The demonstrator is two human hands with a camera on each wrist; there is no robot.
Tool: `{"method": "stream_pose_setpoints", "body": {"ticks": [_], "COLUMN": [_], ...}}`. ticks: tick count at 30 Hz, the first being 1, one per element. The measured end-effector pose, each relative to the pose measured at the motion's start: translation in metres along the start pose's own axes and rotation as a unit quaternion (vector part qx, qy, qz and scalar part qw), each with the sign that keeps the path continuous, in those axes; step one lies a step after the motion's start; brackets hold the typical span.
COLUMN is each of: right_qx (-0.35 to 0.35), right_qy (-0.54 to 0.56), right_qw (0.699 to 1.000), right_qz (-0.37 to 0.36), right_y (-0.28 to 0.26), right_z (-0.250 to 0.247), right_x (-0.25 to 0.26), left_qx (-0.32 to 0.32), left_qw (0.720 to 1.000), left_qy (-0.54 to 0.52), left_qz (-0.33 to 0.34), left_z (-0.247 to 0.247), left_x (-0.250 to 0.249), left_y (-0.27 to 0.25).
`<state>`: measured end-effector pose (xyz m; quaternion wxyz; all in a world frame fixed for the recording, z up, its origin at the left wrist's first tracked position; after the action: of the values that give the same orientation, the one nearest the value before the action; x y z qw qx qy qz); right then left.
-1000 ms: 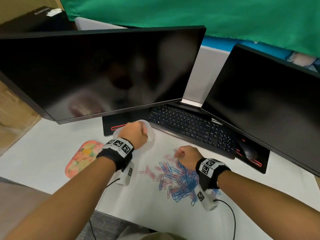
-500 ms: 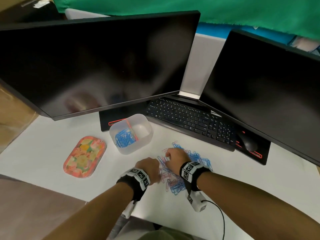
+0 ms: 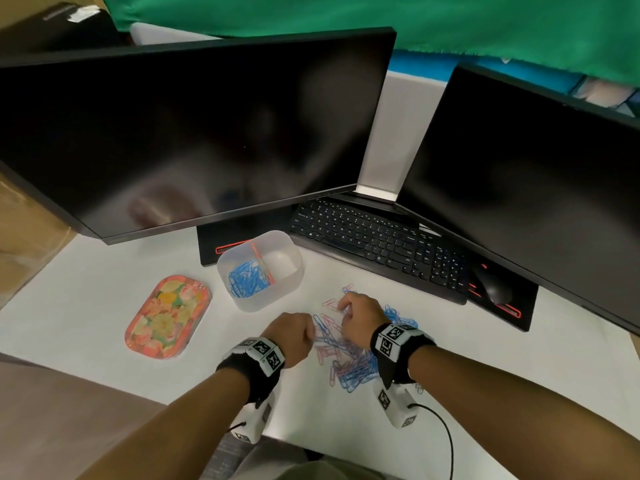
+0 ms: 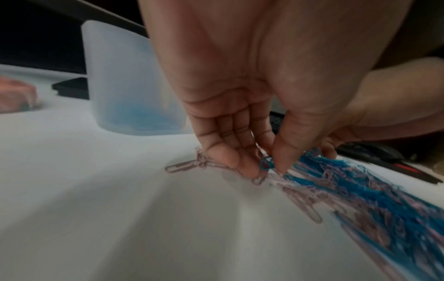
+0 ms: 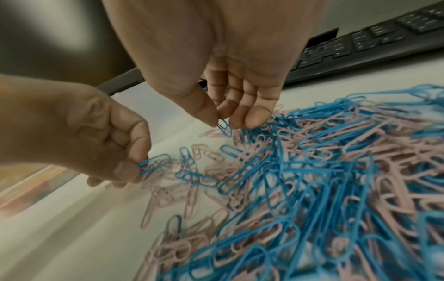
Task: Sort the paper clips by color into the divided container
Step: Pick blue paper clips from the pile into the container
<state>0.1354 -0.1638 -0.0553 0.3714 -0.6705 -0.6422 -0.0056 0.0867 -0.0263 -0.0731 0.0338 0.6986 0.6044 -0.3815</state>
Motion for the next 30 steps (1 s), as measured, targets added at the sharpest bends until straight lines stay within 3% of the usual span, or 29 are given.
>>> {"method": "stream_pose_setpoints", "body": {"ticks": [4, 15, 20, 24, 28, 30], "right_qx": [0.011, 0.114, 0.135, 0.099, 0.086, 0.081], "right_qy": [0.049, 0.166, 0.199, 0.091, 0.007, -0.02], "right_qw": [0.999, 0.979, 0.968, 0.99, 0.996, 0.996], "right_qz": [0.013, 0.044, 0.068, 0.033, -0.01, -0.027], "right_y": [0.001, -0.009, -0.008, -0.01, -0.016, -0.018], "right_z": [-0.009, -0.003, 0.006, 0.012, 0.023, 0.027], "right_x": [-0.009, -0.009, -0.012, -0.005, 0.005, 0.008], "left_qx": [-0.045, -0.061, -0.069, -0.068, -0.071, -0.079], "left_qw": [0.996, 0.959, 0.908, 0.872, 0.888, 0.932], "left_qy": [-0.075, -0.272, -0.407, -0.475, -0.442, -0.343], "left_qz": [0.009, -0.054, -0.072, -0.099, -0.104, -0.085], "left_z": [-0.009, -0.012, -0.012, -0.013, -0.017, -0.023], "left_x": [0.005, 0.024, 0.017, 0.014, 0.017, 0.016], "left_y": [-0.001, -0.003, -0.005, -0.005, 0.001, 0.006]}}
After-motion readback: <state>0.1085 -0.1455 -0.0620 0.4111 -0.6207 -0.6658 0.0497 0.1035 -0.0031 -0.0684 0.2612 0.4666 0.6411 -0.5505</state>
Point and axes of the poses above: each hand's wrist, its own y-axis towards the middle knuckle, its own z-axis out of the palm, x = y × z, the point moved 10 cm from there along y, towards the middle knuckle, and after that the axes turned 8 degrees about z, right-handed, at the moved point
